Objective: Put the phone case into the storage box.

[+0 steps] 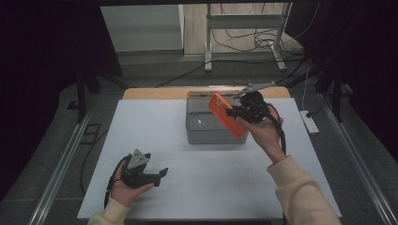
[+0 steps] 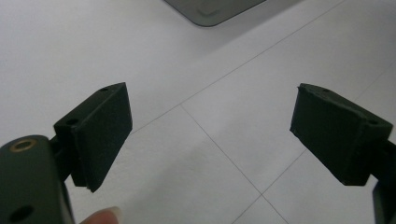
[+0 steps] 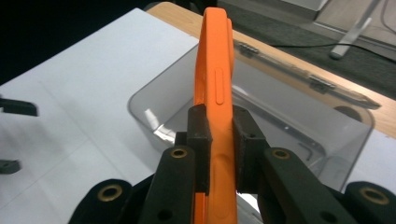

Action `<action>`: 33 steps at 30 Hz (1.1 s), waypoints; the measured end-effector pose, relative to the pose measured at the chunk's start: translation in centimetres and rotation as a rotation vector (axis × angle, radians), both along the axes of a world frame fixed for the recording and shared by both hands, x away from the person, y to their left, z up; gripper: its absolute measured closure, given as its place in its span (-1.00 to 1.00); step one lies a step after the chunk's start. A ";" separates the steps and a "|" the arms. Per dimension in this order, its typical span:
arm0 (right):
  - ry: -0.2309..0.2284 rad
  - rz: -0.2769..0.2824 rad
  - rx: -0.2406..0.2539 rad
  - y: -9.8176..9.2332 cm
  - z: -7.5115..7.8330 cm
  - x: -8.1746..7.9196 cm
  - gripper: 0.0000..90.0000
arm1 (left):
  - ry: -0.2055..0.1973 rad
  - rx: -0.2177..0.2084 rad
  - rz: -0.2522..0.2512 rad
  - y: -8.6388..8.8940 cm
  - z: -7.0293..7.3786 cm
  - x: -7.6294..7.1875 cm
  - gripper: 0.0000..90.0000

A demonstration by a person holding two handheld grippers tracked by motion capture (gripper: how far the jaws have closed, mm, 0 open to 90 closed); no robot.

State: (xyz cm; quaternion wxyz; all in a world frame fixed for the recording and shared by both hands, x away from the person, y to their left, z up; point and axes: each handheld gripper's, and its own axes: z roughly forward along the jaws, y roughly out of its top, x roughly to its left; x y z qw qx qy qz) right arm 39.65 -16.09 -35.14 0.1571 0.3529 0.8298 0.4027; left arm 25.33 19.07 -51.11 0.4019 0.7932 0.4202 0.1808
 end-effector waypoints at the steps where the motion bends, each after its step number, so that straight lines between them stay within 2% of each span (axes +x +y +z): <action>1: -0.003 -0.005 -0.004 0.0 0.0 0.2 0.76 | 0.000 0.000 0.000 0.0 0.0 0.0 -0.71; 8: -0.009 -0.057 -0.020 -0.2 0.2 1.5 0.76 | 0.002 0.001 -0.001 -0.1 0.0 0.0 -0.71; 11: -0.009 -0.072 -0.009 -0.3 0.3 2.0 0.76 | -0.001 0.005 -0.002 -0.1 0.0 0.0 -0.71; 33: -0.014 -0.229 -0.022 -0.3 -0.9 6.3 0.76 | 0.000 0.001 -0.003 -0.2 0.0 0.0 -0.71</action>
